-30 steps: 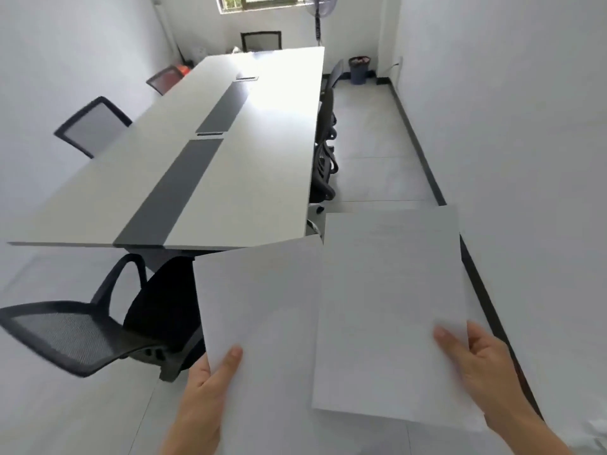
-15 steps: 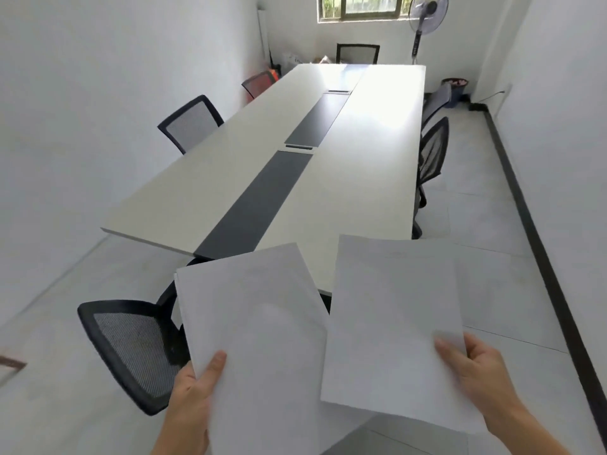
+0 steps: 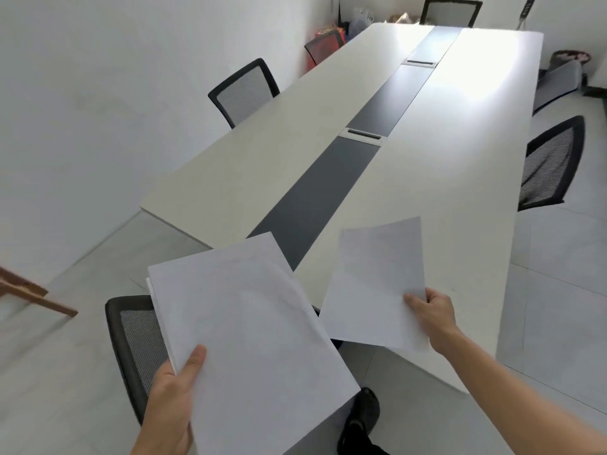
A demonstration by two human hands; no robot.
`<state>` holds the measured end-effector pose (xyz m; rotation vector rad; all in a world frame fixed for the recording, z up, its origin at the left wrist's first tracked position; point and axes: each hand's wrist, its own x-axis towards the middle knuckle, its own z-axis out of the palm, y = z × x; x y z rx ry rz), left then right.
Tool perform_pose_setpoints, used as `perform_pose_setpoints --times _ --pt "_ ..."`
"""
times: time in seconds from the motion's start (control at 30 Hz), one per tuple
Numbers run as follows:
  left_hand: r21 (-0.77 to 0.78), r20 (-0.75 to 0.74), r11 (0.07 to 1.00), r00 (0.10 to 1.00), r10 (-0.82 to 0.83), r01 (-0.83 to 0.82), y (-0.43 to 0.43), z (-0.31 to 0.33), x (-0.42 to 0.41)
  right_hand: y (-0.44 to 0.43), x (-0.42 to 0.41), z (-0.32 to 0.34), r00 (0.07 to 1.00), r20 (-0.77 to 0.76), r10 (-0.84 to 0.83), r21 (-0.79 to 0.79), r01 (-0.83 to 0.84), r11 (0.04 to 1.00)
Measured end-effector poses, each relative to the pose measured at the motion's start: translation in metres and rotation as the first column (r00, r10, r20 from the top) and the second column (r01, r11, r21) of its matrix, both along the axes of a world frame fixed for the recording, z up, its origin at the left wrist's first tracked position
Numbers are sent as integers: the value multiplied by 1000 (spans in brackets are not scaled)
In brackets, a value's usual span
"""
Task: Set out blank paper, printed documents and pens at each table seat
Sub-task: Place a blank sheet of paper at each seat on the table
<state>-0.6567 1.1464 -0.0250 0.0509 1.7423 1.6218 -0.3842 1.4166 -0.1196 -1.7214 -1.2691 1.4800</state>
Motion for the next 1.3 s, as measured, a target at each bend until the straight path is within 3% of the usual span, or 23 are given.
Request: perform_pose_setpoints --times 0.2,0.4,0.6,0.67,0.7,0.77,0.83,0.93,1.0,1.1,1.3 --pt "-48 -8 998 999 42 -43 65 1 -26 81 -56 -62 984 174 33 -142 -8 990" --pt "-86 19 996 1000 23 -21 97 -7 -49 96 -67 -89 886 444 134 -206 -45 978" --pt "-86 89 983 984 -154 162 134 -14 -85 89 -68 -71 734 623 270 -290 -104 951" --pt "-67 99 957 956 -275 282 153 -9 -97 77 -67 -53 674 697 247 -251 -93 963" --pt "-55 100 935 934 -344 350 162 -6 -101 70 -66 -42 690 695 203 -212 -73 975" --pt "-13 93 876 873 -479 482 182 -1 -102 53 -66 -19 820 565 94 -119 -32 992" --pt "38 86 802 797 -597 596 200 3 -93 32 -67 12 957 288 -36 -37 49 998" --pt "102 103 674 666 -738 731 222 13 -66 -7 -64 66 984 -35 -175 -32 174 984" --pt "146 122 582 569 -813 800 234 20 -42 -33 -54 90 957 -176 -232 -85 220 972" --pt "189 126 423 405 -906 886 247 25 -3 -66 -25 105 832 -377 -406 -175 367 914" --pt "204 68 80 67 -995 976 252 36 98 -128 53 113 563 -467 -681 -258 650 715"
